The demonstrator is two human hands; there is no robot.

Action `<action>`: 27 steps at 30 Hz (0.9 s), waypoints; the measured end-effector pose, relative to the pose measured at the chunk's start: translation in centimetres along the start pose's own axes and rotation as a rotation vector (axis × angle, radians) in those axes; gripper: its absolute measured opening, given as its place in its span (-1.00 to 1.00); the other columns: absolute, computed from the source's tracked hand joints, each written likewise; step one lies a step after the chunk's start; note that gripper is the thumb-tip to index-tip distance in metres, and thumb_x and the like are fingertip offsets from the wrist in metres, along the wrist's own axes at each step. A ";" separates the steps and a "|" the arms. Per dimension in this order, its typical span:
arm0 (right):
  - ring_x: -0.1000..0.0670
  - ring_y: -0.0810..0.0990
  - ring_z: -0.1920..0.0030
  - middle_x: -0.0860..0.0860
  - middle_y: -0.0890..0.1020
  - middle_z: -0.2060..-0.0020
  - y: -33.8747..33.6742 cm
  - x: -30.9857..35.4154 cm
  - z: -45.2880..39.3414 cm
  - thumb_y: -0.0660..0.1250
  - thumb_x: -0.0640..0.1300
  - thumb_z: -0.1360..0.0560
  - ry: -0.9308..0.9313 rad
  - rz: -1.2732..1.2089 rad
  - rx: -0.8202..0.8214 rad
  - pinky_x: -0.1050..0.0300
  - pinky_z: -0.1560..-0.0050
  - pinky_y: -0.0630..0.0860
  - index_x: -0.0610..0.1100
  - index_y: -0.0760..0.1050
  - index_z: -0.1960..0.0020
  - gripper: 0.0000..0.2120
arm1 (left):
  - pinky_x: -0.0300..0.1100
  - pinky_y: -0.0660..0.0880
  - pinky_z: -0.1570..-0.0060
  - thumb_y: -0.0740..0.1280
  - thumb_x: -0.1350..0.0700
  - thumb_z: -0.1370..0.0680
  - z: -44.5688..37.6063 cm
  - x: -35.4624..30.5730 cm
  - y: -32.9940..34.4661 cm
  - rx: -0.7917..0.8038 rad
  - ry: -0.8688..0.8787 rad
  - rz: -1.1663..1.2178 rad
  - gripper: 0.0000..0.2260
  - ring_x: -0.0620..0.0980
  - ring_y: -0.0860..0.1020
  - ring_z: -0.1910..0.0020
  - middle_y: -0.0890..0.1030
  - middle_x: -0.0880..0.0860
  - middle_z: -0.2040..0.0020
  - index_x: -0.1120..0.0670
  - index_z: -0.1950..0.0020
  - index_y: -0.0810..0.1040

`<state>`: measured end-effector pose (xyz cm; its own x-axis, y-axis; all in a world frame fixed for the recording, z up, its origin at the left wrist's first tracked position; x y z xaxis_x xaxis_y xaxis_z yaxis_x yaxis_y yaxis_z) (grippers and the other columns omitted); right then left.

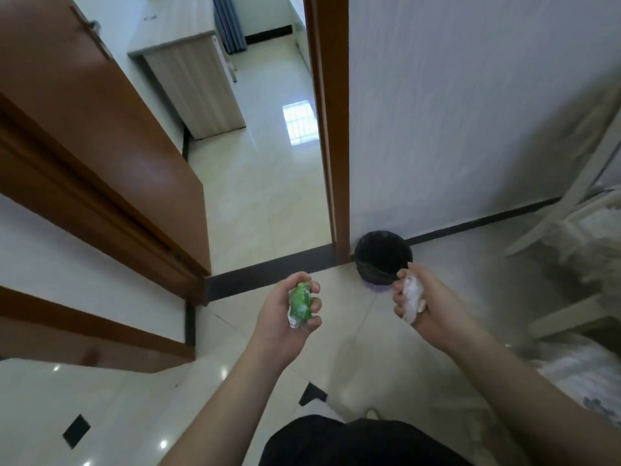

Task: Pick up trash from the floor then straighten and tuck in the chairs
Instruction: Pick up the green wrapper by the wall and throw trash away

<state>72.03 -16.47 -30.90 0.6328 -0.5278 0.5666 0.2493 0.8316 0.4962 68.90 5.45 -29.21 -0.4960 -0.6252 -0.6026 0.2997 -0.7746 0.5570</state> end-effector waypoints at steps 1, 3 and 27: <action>0.07 0.33 0.51 0.01 0.39 0.42 0.2 0.3 -1.0 0.13 -0.03 -0.59 0.015 -0.007 -0.010 0.23 0.48 0.29 -0.10 0.41 0.21 -0.75 | -0.27 0.21 0.50 0.24 0.12 -0.55 -1.3 -0.5 0.0 -0.008 -0.018 -0.006 -0.93 -0.06 0.36 0.43 0.48 0.04 0.24 0.05 0.10 0.49; 0.07 0.34 0.52 0.01 0.39 0.42 0.6 0.9 -3.1 0.12 -0.03 -0.59 0.031 -0.003 -0.034 0.25 0.51 0.33 -0.09 0.40 0.20 -0.75 | -0.27 0.21 0.50 0.24 0.11 -0.55 -4.0 -1.6 -0.2 -0.021 -0.049 -0.017 -0.94 -0.06 0.37 0.42 0.48 0.04 0.24 0.05 0.09 0.49; 0.08 0.40 0.52 -0.02 0.49 0.35 -0.4 14.4 -19.5 0.21 0.03 -0.51 -0.158 -0.367 -0.213 0.29 0.59 0.28 -0.11 0.45 0.17 -0.78 | -0.23 0.27 0.50 0.30 0.11 -0.48 -32.1 -9.8 13.4 0.150 -0.329 -0.320 -0.86 -0.02 0.43 0.41 0.54 0.09 0.23 0.11 0.25 0.54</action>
<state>95.31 -21.08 -35.77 0.3586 -0.8005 0.4803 0.5924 0.5927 0.5457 103.92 -1.88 -34.24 -0.7827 -0.2752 -0.5582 -0.0194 -0.8857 0.4638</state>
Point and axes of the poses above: each hand's wrist, its own z-axis away from the middle knuckle, its own y-axis out of the palm, x = y × z, the point moved 1 cm from there along -z, towards the middle knuckle
